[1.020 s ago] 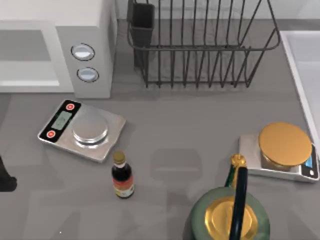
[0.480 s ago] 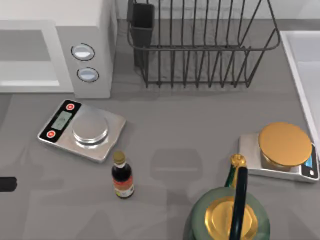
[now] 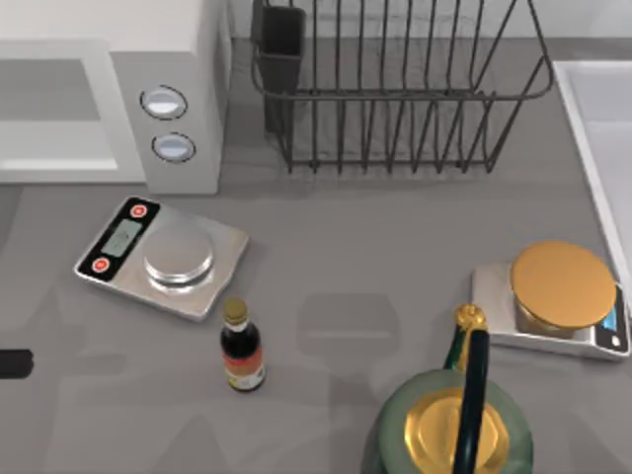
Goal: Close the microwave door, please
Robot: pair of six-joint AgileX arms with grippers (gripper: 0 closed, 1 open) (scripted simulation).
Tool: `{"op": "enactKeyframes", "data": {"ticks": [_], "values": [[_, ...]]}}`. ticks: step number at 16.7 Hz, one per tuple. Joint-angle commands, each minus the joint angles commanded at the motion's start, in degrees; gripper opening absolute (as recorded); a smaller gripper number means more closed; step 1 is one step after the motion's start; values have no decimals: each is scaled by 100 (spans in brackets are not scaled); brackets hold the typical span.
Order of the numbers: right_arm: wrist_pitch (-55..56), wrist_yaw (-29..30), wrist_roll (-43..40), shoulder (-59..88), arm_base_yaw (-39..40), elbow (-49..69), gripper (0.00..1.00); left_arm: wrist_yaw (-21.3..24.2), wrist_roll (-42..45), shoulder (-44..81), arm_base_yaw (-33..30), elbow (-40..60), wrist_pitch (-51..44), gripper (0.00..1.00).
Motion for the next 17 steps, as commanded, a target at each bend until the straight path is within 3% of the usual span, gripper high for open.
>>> {"op": "enactKeyframes", "data": {"ticks": [10, 17], "values": [[0, 0, 0, 0, 0, 0, 100, 375, -25, -1572, 375, 8, -1578, 0], [0, 0, 0, 0, 0, 0, 100, 459, 113, -1193, 582, 323, -1647, 0]]}}
